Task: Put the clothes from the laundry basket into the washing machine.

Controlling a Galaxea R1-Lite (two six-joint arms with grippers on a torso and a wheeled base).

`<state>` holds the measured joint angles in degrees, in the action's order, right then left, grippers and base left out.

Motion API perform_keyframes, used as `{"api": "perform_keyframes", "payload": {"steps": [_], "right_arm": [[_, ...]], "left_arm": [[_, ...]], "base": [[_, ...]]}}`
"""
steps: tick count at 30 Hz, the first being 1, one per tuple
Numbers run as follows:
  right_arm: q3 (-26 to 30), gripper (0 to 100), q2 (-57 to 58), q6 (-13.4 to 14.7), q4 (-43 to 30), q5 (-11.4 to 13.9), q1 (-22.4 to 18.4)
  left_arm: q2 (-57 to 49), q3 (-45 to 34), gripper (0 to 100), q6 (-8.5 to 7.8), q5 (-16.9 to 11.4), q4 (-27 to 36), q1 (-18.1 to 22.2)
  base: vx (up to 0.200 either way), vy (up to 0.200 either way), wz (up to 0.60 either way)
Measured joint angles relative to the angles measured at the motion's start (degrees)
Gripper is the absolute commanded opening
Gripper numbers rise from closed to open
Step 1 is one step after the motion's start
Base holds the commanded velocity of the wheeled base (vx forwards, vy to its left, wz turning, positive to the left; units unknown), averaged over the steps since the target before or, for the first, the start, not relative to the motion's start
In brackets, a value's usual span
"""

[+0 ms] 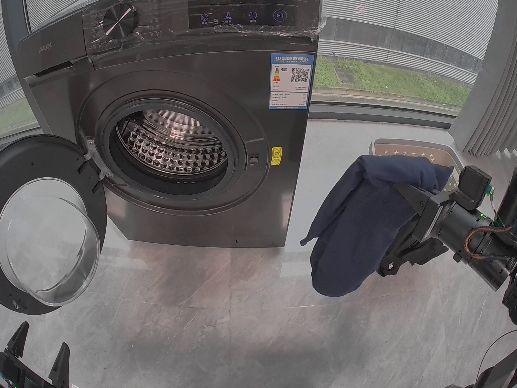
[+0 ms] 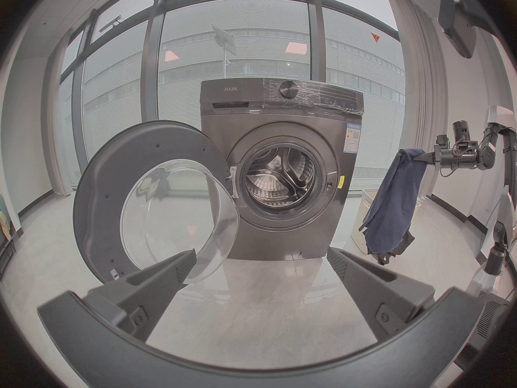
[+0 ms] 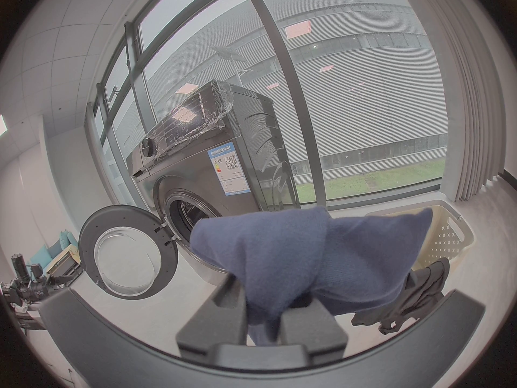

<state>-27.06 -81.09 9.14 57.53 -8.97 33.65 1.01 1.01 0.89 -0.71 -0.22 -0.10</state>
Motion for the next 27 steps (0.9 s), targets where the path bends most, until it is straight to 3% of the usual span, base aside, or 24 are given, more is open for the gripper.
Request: {"api": "perform_keyframes", "payload": {"steps": [19,27], "right_arm": [[0.0,0,-0.09,0.07,0.02,0.27,0.0],[0.0,0,-0.11,0.1,0.04,0.3,0.02]], "left_arm": [[0.0,0.0,100,0.06,0.0,-0.02,0.0],[0.0,0.0,100,0.06,0.02,0.0,0.0]], "base": [[0.0,0.189,0.0],[0.0,0.0,0.0]]}}
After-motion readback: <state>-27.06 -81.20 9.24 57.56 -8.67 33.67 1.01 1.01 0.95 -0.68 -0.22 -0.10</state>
